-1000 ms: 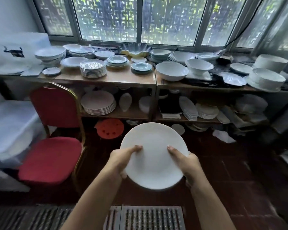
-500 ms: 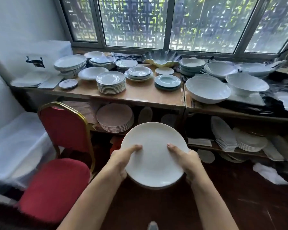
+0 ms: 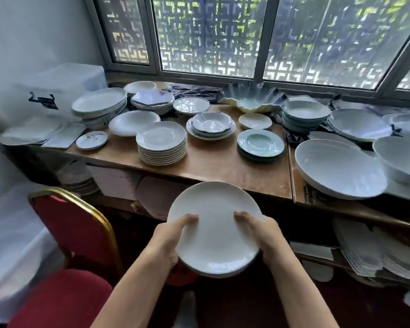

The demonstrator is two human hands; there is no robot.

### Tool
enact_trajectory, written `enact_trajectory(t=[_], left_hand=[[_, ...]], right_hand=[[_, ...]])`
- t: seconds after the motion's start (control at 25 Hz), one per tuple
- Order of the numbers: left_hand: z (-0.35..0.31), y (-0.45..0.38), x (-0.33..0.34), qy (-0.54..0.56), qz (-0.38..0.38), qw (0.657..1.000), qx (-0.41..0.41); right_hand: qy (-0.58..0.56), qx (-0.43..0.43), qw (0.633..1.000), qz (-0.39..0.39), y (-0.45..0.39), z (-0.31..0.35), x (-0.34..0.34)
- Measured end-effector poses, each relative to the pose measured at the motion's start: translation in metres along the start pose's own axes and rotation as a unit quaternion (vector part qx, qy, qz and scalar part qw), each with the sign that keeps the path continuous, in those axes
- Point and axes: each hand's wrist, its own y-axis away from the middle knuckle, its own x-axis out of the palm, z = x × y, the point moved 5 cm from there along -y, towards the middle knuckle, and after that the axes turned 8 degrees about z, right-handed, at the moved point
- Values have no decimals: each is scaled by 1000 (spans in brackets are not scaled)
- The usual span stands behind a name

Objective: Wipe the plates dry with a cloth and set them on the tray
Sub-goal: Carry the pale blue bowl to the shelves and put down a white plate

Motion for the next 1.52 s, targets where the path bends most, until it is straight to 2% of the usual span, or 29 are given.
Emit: enact_trajectory(t=[0.44, 0.8, 1.04, 1.52], left_hand=[[-125, -230, 48, -44, 44, 998, -20], [-134, -370, 83, -66, 8, 993, -97], [-136, -442, 100, -65, -17, 989, -133], [-131, -509, 92, -77, -71, 985, -136]], right_hand=[[-35, 10, 998, -57, -221, 66, 18], [-28, 112, 990, -82, -358, 57, -1], [5, 139, 988, -74, -438, 56, -12], [116, 150, 978, -83, -500, 41, -12]])
